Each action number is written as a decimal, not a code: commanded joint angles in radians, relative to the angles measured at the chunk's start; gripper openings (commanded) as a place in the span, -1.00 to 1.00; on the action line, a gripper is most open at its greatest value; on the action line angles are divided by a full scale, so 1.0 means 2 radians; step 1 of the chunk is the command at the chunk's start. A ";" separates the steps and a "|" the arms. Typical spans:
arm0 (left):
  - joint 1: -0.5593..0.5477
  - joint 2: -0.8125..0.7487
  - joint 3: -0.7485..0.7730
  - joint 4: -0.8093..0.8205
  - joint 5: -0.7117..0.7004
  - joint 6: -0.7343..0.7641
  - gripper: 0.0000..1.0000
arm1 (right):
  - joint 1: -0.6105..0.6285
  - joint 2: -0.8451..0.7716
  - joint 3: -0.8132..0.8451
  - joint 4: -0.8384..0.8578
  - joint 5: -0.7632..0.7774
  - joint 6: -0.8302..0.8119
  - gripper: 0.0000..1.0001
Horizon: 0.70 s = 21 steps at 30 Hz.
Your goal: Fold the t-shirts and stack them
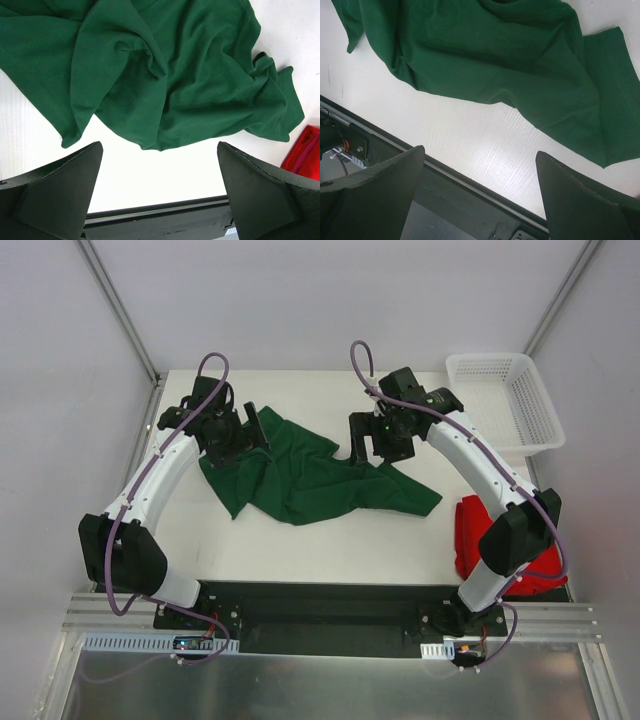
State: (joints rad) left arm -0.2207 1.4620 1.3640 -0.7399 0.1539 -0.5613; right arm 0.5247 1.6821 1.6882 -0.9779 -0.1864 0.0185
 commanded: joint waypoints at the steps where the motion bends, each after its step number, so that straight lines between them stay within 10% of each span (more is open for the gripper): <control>1: 0.004 -0.009 -0.002 -0.005 0.015 0.013 0.99 | 0.005 -0.023 -0.003 -0.006 0.010 0.009 0.92; 21: 0.023 0.166 0.103 -0.005 0.140 0.075 0.99 | 0.005 -0.026 -0.091 0.030 0.048 -0.047 0.97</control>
State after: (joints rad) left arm -0.1814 1.7847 1.5127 -0.7391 0.3347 -0.4355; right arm 0.5293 1.6550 1.5906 -0.9707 -0.1333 -0.0158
